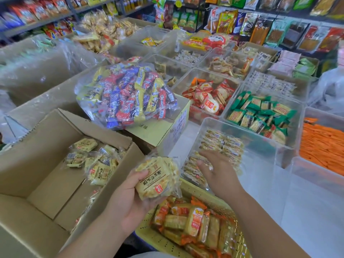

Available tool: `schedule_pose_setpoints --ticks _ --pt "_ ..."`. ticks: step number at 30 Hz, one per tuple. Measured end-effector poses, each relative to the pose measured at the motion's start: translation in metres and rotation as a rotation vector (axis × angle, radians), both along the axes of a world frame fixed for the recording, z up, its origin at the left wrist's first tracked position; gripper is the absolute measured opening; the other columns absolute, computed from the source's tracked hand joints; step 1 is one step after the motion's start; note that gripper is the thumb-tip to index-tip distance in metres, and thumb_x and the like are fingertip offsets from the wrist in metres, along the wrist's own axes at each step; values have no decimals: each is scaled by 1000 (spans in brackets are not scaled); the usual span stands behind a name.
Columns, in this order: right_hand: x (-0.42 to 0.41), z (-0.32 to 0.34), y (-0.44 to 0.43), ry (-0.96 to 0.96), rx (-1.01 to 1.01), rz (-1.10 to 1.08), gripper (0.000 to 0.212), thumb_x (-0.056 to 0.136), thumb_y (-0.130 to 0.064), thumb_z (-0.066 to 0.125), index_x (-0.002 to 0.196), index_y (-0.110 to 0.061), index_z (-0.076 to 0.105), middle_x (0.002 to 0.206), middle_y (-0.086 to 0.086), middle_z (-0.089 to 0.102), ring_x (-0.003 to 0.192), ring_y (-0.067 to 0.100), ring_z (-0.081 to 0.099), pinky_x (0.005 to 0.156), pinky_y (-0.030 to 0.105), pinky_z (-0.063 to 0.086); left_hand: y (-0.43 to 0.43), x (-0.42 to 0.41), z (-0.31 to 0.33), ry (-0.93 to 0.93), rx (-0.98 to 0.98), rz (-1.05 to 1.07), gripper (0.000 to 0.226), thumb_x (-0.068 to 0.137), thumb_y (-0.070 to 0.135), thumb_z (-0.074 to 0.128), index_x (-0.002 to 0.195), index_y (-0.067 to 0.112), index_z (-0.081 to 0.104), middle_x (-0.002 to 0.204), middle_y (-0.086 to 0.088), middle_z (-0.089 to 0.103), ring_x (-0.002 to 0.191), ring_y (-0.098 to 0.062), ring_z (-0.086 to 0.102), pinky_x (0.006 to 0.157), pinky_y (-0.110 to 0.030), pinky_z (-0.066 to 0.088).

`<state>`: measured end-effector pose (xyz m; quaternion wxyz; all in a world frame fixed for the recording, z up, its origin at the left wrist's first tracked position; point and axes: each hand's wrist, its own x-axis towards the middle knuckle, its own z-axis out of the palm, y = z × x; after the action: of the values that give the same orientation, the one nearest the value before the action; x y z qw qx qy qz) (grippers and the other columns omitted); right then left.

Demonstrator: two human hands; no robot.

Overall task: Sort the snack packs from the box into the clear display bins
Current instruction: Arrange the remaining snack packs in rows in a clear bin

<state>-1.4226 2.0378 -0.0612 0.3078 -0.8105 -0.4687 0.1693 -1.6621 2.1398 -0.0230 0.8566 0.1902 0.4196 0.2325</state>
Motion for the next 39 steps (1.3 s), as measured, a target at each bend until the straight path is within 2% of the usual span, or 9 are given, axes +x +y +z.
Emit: schedule_pose_setpoints --ticks 5,7,10,14,22,29,31,35,39 --pt "-57 35 -30 315 238 42 53 90 -67 53 137 -42 56 134 -26 50 125 0 51 90 10 46 -3 5 4 30 146 -41 72 63 13 91 127 36 66 128 -11 72 110 -41 72 79 -59 60" --pt "-69 37 -41 185 217 139 72 81 -74 64 145 -45 46 149 -24 36 140 1 37 107 17 38 -7 8 7 40 149 -75 90 56 18 98 137 31 60 129 -14 71 112 -43 70 82 -62 59" --pt "-75 35 -47 -90 224 299 83 75 -64 75 149 -48 40 165 -14 20 152 16 21 117 42 31 -14 12 12 45 172 -201 75 63 30 98 131 18 69 131 -19 69 117 -40 69 86 -54 60" --pt "-78 28 -46 -243 369 356 57 84 -37 80 137 -28 61 155 -1 45 146 28 38 108 53 45 -20 18 14 86 193 -268 56 67 30 94 119 23 75 126 -16 72 112 -38 71 79 -49 61" --pt "-75 25 -53 -374 419 306 42 100 -46 58 134 -20 60 143 2 59 137 25 51 108 42 47 -21 24 13 106 158 -289 50 78 45 82 118 15 77 126 -19 71 110 -36 72 74 -41 62" --pt "-49 28 -44 -353 553 147 26 103 -21 52 113 -9 73 113 1 72 106 18 67 93 26 53 -17 31 4 190 100 -311 54 82 67 57 112 27 80 122 -9 75 102 -26 76 63 -33 60" --pt "-32 32 -38 -250 531 15 26 102 -20 52 113 -12 73 103 -6 71 94 13 66 86 15 48 -12 33 0 206 114 -302 49 79 65 59 107 31 81 118 -8 77 96 -24 77 60 -32 60" --pt "19 36 -17 -237 353 -235 33 104 -30 49 114 -12 75 85 3 73 74 24 66 60 25 39 -2 34 -5 191 113 -249 40 78 57 66 98 27 84 110 -10 79 82 -21 79 52 -31 58" --pt "62 21 11 -233 232 -246 27 104 -24 53 117 -13 74 97 6 75 88 26 66 67 26 40 5 32 -8 207 119 -186 39 78 54 66 100 26 83 111 -9 78 80 -20 78 55 -34 57"
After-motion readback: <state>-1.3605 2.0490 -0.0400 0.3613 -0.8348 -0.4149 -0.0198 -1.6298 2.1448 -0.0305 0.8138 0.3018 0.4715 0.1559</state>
